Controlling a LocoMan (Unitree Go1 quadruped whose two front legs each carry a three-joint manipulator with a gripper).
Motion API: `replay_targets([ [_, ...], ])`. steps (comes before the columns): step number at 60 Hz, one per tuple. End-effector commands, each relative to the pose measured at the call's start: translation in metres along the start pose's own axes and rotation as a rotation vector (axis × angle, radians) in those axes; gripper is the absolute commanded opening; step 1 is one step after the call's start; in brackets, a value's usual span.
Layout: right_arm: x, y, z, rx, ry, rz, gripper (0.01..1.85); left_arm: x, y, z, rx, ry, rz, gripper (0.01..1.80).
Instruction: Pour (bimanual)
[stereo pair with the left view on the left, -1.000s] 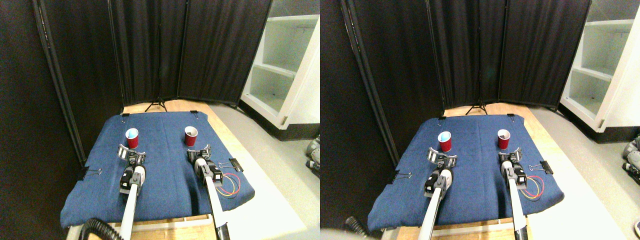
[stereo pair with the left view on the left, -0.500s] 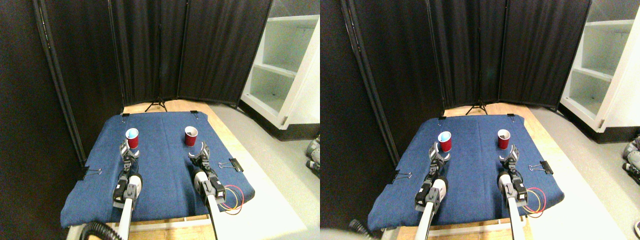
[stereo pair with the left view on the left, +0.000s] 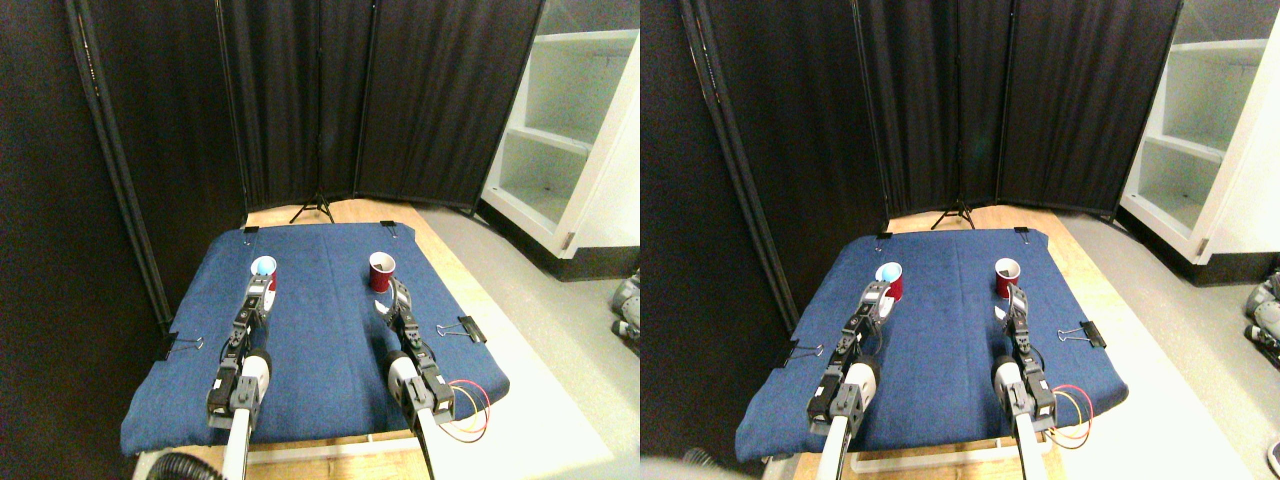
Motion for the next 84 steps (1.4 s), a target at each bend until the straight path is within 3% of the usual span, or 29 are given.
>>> replay_targets([
  [1,-0.002,0.007,0.007,-0.062,-0.058,0.079,0.26,-0.001,-0.004,0.011,0.048,-0.052,-0.062,0.13],
  [25,-0.011,0.016,0.008,-0.313,-0.098,0.218,0.04,-0.001,-0.011,0.014,0.217,-0.099,-0.232,0.22],
  [33,-0.012,0.016,0.010,-0.287,-0.102,0.250,0.04,-0.003,-0.013,0.016,0.264,-0.111,-0.279,0.28],
  [34,-0.012,0.017,0.010,-0.284,-0.103,0.249,0.06,-0.003,-0.014,0.016,0.298,-0.118,-0.298,0.39],
  [35,-0.012,0.017,0.010,-0.284,-0.103,0.249,0.06,-0.003,-0.014,0.016,0.298,-0.118,-0.298,0.39],
  [36,-0.013,0.016,0.010,-0.286,-0.108,0.255,0.05,-0.004,-0.015,0.016,0.384,-0.114,-0.288,0.76],
  [37,-0.013,0.016,0.010,-0.286,-0.108,0.255,0.05,-0.004,-0.015,0.016,0.384,-0.114,-0.288,0.76],
  [38,-0.013,0.016,0.010,-0.285,-0.108,0.254,0.05,-0.004,-0.016,0.016,0.402,-0.116,-0.287,0.87],
  [41,-0.013,0.016,0.010,-0.285,-0.108,0.254,0.05,-0.004,-0.016,0.016,0.402,-0.116,-0.287,0.87],
  [42,-0.013,0.017,0.010,-0.295,-0.105,0.243,0.05,-0.006,-0.019,0.017,0.423,-0.126,-0.260,1.09],
  [45,-0.013,0.017,0.010,-0.295,-0.105,0.243,0.05,-0.006,-0.019,0.017,0.423,-0.126,-0.260,1.09],
  [46,-0.014,0.017,0.010,-0.286,-0.106,0.248,0.05,-0.006,-0.020,0.016,0.415,-0.141,-0.305,1.18],
  [50,-0.014,0.016,0.010,-0.289,-0.109,0.251,0.06,-0.005,-0.019,0.016,0.405,-0.167,-0.342,1.08],
  [52,-0.015,0.017,0.010,-0.288,-0.110,0.244,0.05,-0.004,-0.019,0.016,0.400,-0.208,-0.399,0.91],
  [56,-0.016,0.017,0.009,-0.280,-0.109,0.236,0.06,-0.003,-0.020,0.016,0.403,-0.254,-0.443,0.78],
  [59,-0.016,0.017,0.010,-0.274,-0.107,0.237,0.06,-0.003,-0.019,0.016,0.399,-0.259,-0.456,0.73],
  [84,-0.018,0.019,0.009,-0.272,-0.096,0.223,0.08,-0.004,-0.018,0.018,0.448,-0.252,-0.460,0.61],
])
